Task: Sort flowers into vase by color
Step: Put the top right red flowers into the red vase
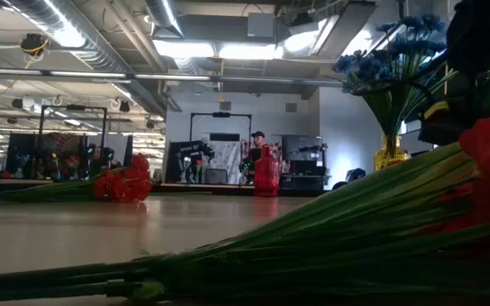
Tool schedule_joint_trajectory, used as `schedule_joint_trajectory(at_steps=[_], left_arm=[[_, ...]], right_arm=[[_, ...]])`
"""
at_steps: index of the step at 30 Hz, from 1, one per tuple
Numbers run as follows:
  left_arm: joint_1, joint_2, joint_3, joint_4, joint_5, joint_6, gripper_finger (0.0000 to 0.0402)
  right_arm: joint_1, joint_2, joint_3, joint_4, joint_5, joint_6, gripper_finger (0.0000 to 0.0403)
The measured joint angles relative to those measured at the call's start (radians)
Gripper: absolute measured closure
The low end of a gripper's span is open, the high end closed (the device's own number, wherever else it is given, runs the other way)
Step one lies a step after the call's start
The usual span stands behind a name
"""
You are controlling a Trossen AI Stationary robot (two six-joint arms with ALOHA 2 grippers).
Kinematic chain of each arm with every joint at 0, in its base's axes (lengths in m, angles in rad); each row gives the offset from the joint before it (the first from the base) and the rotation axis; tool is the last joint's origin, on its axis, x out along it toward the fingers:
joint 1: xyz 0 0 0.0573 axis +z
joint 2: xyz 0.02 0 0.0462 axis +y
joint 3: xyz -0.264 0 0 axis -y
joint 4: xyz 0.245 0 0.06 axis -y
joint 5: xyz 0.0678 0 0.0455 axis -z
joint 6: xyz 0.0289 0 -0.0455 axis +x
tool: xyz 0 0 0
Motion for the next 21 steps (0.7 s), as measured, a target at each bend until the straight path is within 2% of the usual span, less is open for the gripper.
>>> schedule_joint_trajectory(at_steps=[6, 12, 17, 21], left_arm=[[0.155, 0.001, 0.0, -0.009, -0.01, -0.027, 0.0253], [0.35, 0.001, 0.0, -0.019, 0.067, -0.065, 0.0253], [0.539, 0.001, 0.0, -0.046, 0.233, -0.109, 0.0253], [0.696, 0.0, 0.0, -0.027, 0.38, -0.125, 0.0253]], right_arm=[[-0.001, 0.001, 0.06, 0.063, 0.003, -0.09, 0.0385], [-0.022, 0.0, 0.18, 0.167, 0.047, -0.185, 0.0371], [-0.101, -0.003, 0.412, 0.243, 0.047, -0.47, 0.0392], [-0.208, -0.005, 0.649, 0.25, 0.048, -0.739, 0.0387]])
